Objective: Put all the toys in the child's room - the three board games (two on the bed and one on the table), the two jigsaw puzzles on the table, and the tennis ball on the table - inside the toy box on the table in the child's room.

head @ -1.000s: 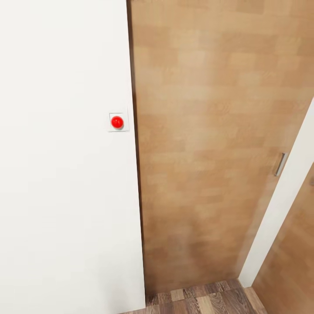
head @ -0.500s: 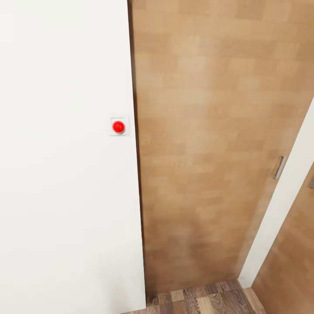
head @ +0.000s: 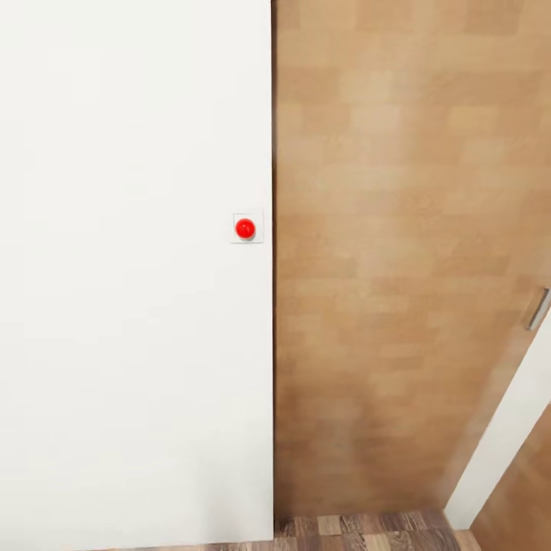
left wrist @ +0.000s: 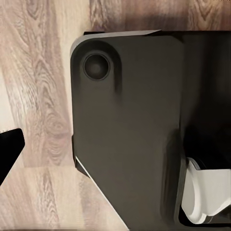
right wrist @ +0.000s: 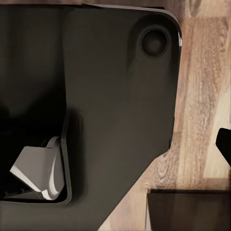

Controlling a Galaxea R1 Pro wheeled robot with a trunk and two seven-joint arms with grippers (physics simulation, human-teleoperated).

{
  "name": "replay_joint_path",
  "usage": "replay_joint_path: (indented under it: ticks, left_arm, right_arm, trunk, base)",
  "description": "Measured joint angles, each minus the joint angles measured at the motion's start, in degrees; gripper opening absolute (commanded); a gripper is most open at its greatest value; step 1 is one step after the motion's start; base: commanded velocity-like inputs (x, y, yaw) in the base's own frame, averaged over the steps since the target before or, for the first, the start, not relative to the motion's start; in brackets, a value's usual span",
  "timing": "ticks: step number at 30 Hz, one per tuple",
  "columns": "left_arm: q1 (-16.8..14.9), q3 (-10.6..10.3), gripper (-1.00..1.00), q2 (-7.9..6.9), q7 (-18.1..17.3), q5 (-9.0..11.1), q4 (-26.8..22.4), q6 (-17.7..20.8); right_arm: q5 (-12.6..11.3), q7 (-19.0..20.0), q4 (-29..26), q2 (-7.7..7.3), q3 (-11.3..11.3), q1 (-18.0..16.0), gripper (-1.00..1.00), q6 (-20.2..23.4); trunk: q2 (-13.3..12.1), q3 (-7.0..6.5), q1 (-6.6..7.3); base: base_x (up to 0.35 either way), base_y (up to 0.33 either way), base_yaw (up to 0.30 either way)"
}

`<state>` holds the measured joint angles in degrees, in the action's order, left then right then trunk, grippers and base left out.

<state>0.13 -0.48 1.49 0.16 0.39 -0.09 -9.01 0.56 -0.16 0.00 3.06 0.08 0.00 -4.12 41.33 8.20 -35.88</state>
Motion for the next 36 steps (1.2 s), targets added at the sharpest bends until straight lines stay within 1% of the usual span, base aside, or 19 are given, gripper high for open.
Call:
replay_joint_path:
  ticks: [3, 19, 25, 36]
  left_arm:
    - [0.01, -0.04, 1.00, 0.00, 0.00, -0.07, 0.11, -0.07]
    - [0.05, 0.04, 1.00, 0.00, 0.00, 0.10, 0.24, -0.07]
    - [0.00, -0.02, 1.00, -0.11, 0.00, -0.12, 0.08, -0.05]
    - [-0.04, 0.04, 1.00, -0.52, 0.00, -0.19, -0.11, -0.07]
  right_arm:
    - [0.00, 0.00, 0.00, -0.04, 0.00, 0.00, 1.00, 0.00]
    - [0.00, 0.00, 0.00, 0.17, 0.01, 0.00, 1.00, 0.00]
    - [0.00, 0.00, 0.00, 0.19, -0.04, 0.00, 1.00, 0.00]
    - [0.00, 0.00, 0.00, -0.30, 0.00, 0.00, 1.00, 0.00]
  trunk:
    - [-1.20, -0.54, 0.66]
    - [-1.23, -0.55, 0.67]
    - [-1.23, -0.55, 0.67]
    - [-1.23, -0.55, 0.67]
  base:
    - [0.000, 0.000, 0.276]
    - [0.000, 0.000, 0.279]
    - [0.000, 0.000, 0.279]
    - [0.000, 0.000, 0.279]
